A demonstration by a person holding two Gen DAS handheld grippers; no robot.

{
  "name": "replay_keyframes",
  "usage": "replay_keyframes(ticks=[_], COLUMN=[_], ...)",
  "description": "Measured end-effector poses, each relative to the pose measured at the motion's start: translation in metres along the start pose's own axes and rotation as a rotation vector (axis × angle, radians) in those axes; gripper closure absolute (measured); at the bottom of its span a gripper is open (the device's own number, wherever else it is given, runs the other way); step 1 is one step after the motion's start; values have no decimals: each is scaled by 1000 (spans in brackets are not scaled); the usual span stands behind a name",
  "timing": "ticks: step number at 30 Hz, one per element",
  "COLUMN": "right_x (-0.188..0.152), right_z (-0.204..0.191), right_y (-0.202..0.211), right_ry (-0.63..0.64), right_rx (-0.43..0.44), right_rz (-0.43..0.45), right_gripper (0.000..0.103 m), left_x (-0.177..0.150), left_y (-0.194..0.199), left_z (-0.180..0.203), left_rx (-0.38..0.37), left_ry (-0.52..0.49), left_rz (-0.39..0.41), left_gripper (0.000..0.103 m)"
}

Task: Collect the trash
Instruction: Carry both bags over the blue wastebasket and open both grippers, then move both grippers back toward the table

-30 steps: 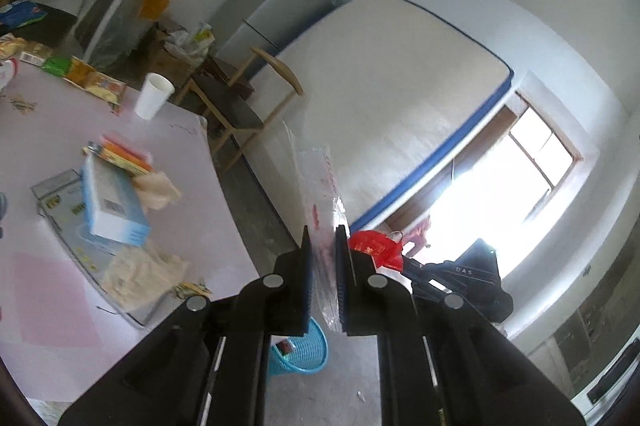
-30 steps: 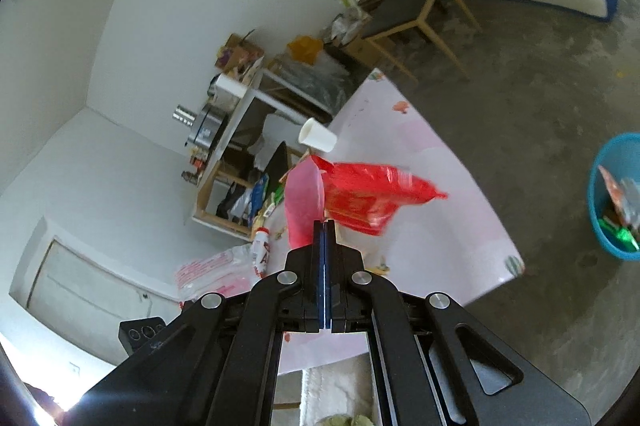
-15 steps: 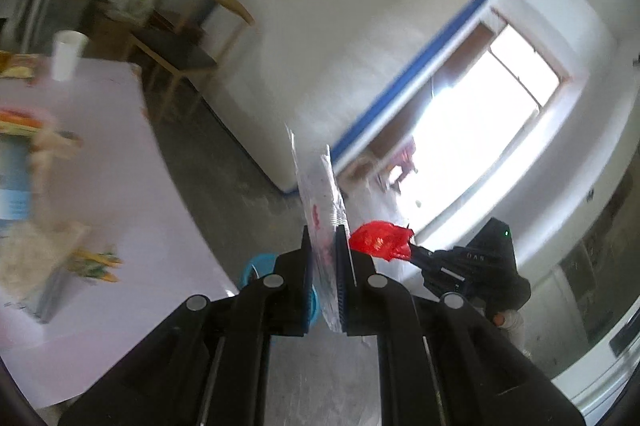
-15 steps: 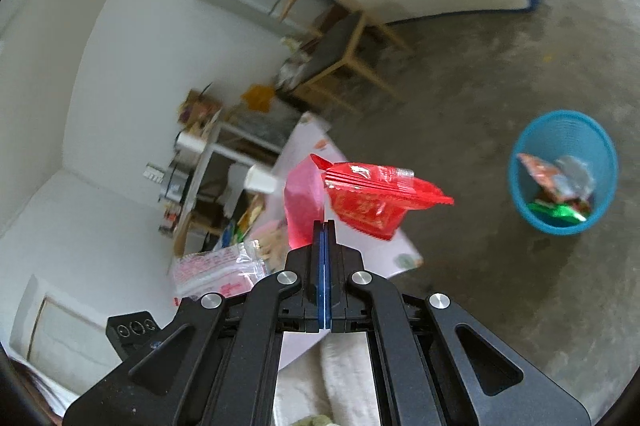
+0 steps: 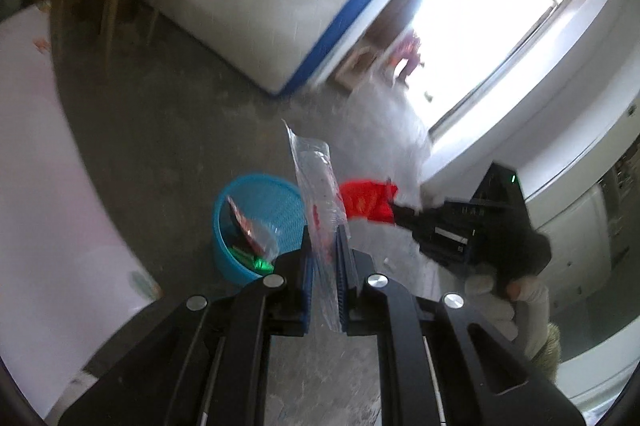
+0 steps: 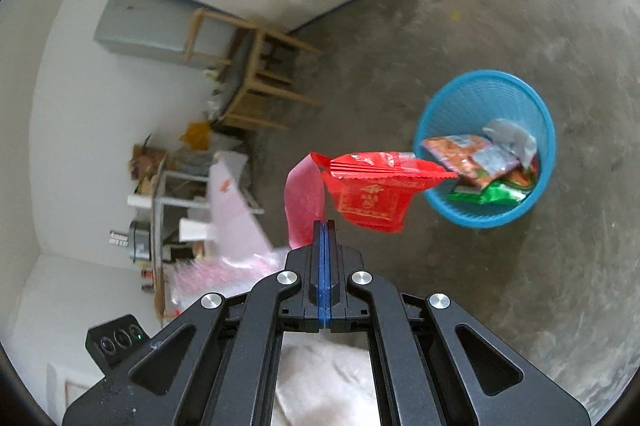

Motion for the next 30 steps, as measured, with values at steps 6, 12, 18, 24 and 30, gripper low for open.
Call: replay_keyframes(ticks=[6, 12, 18, 24, 30], right_x=[33, 56, 33, 11, 11], right_z=[46, 74, 128, 148, 131], right_y=[-23, -46, -81, -69, -33], right_ry=[-87, -132, -235, -278, -227], right_rx=[-39, -87, -172, -207, -208], right_rz=[12, 2, -132, -137, -79], right_gripper=[103, 90, 56, 54, 52], left_x=[0, 4, -6, 2, 12], left_y=[-97, -174, -186, -153, -93], left_z=[-7, -16, -48, -63, -37], left_rx=[57, 105, 185, 164, 86], left_ry=[19, 9, 55, 131, 119], left_rz=[-105, -203, -199, -120, -26], left_gripper=[94, 81, 48, 46, 43])
Point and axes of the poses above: each gripper's, at about its wrist camera, not at the fingertips, and y roughly against the way its jaws point, z to its right, x to its top, the point moved 4 cm from there along -y, roughly the way its jaws point, and after that the axes turned 14 degrees about y, right-handed, at the moved point
